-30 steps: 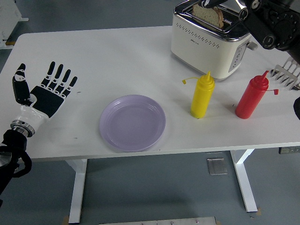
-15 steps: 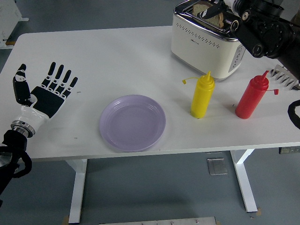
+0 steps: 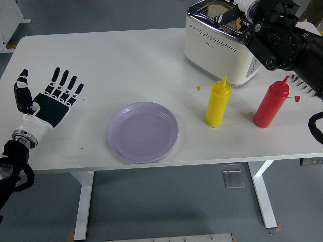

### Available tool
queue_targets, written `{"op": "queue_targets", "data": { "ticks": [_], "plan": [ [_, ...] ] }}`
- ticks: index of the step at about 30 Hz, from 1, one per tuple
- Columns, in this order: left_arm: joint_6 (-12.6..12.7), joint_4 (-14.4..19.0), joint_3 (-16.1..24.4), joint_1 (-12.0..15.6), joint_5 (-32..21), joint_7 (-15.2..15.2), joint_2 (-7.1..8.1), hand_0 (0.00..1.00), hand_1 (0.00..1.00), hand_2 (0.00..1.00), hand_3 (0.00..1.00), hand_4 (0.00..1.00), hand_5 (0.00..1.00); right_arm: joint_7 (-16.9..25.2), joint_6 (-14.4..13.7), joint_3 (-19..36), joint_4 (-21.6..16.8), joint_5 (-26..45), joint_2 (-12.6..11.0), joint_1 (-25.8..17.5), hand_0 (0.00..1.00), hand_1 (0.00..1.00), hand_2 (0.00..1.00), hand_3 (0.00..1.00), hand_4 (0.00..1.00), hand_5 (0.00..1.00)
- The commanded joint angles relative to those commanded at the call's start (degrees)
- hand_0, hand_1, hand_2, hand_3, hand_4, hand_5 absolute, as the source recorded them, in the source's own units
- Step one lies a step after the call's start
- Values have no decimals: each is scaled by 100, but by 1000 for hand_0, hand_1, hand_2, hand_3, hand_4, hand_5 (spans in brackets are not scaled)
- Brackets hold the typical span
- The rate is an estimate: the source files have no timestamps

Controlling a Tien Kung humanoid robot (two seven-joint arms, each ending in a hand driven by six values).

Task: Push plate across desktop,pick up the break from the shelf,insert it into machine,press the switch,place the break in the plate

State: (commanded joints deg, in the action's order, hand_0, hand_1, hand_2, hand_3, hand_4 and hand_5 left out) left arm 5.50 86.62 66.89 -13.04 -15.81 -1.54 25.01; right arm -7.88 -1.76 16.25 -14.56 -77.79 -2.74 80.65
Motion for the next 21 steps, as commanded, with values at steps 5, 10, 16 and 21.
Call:
{"op": "queue_targets", "data": {
  "ticks": [5, 10, 16, 21],
  "plan": [
    [0, -3, 5, 7, 5, -2, -2, 812, 744, 698, 708, 791, 998, -6, -68, -72, -6, -52, 19, -30, 344, 510, 449, 622, 530, 68],
    [1, -8, 17, 16, 11, -4, -7, 811, 744, 698, 707, 791, 998, -17, -130, -46, -64, -174, 5, -47, 334, 487, 440, 568, 473, 9],
    [3, -5, 27, 25, 15, -5, -13, 811, 744, 698, 707, 791, 998, -46, -203, 256, -239, -480, -96, -32, 322, 473, 425, 547, 428, 2],
    [5, 0, 42, 34, 17, -4, -17, 811, 744, 698, 706, 790, 998, -108, -290, 622, -462, -774, -244, -12, 311, 466, 413, 534, 397, 2]
  ]
}}
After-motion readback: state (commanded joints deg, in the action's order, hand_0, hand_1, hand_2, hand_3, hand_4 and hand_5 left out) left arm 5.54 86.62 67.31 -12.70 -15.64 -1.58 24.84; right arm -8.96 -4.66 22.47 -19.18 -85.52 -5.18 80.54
